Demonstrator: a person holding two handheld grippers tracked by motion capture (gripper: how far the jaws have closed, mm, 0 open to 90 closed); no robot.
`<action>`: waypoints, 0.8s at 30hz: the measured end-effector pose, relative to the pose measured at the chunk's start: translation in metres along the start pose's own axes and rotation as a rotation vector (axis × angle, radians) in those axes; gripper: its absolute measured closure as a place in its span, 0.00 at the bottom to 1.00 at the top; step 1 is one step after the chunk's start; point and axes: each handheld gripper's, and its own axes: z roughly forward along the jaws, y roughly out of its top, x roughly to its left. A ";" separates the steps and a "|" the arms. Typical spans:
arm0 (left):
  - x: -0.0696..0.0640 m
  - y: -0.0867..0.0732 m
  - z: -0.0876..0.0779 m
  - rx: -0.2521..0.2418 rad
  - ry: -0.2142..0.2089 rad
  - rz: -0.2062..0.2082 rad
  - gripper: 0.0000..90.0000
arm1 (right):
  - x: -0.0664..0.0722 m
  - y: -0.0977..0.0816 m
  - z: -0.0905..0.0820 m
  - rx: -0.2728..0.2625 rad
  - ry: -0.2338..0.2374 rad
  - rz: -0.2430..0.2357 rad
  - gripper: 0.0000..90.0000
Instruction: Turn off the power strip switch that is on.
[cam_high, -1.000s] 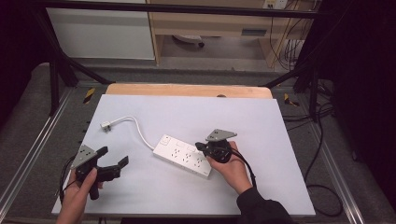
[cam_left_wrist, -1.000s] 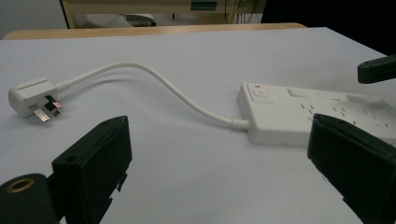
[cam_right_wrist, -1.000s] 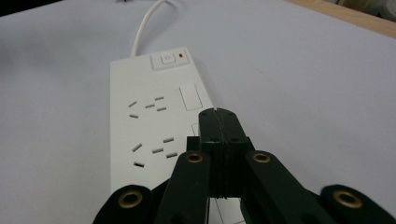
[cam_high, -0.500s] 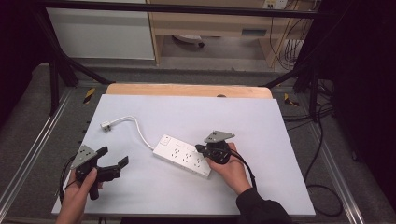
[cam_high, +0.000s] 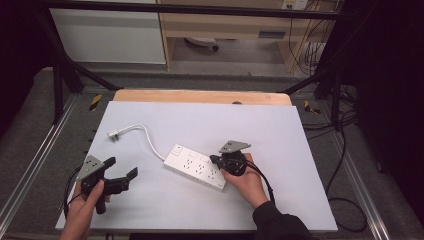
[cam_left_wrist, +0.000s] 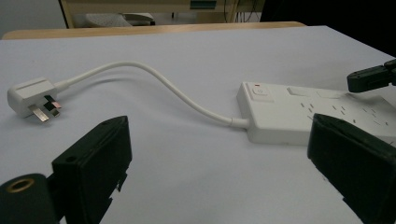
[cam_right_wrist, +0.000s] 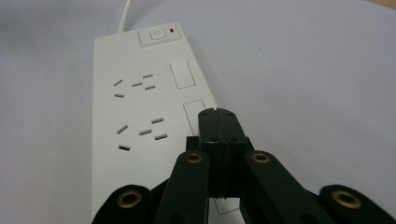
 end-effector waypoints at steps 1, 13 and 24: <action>0.000 0.000 0.000 0.000 0.000 0.000 0.07 | 0.000 0.000 0.001 -0.002 0.000 -0.001 1.00; 0.001 0.000 0.000 -0.002 0.000 -0.002 0.07 | -0.001 0.003 0.011 -0.024 -0.005 0.009 1.00; 0.000 0.000 0.000 0.000 -0.001 0.003 0.07 | 0.002 0.003 0.015 -0.021 0.002 -0.008 1.00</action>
